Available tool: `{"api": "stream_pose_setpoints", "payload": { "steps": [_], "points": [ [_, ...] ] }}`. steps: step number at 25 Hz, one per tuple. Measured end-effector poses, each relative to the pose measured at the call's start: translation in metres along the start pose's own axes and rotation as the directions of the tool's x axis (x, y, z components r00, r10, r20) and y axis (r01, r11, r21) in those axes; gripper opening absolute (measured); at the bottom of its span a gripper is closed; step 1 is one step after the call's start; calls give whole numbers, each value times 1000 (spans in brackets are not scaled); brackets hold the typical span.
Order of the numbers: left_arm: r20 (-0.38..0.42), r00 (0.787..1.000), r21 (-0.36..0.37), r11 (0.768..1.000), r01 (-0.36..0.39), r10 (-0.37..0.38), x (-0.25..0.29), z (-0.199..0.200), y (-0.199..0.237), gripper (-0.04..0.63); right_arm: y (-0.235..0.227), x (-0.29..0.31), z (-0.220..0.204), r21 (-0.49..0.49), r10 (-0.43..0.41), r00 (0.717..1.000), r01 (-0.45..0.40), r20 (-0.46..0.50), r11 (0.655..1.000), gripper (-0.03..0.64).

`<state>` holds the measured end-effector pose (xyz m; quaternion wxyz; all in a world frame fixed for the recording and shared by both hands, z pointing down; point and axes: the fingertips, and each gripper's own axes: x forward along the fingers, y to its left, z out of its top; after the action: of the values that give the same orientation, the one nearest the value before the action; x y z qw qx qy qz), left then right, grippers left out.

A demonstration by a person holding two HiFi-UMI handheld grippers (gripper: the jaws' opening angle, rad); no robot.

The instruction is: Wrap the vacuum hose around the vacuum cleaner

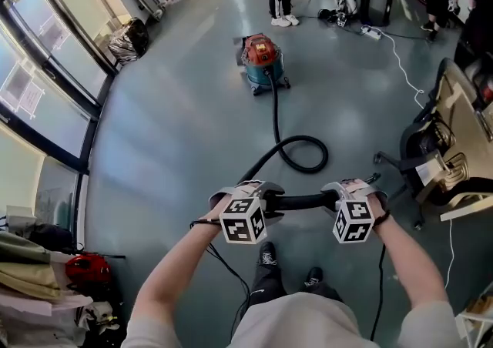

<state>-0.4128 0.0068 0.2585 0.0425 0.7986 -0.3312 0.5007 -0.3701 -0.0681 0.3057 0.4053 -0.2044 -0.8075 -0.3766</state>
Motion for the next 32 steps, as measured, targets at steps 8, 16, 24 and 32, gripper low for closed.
{"api": "stream_pose_setpoints", "payload": {
  "steps": [8,16,24,32],
  "points": [
    [128,976,-64,980,187,-178,-20,-61,11,232,-25,20,-5,-211,22,974,-71,-225,975,155],
    [183,940,-144,937,317,-289,24,-24,33,236,-59,37,1,-244,23,980,-72,-197,967,155],
    [99,978,-401,892,206,-182,79,24,85,176,-99,41,-40,-370,28,998,-50,-64,928,160],
    [-3,997,-533,844,62,-75,111,50,120,153,-143,38,-81,-406,-16,1000,11,-9,914,295]
  ]
}}
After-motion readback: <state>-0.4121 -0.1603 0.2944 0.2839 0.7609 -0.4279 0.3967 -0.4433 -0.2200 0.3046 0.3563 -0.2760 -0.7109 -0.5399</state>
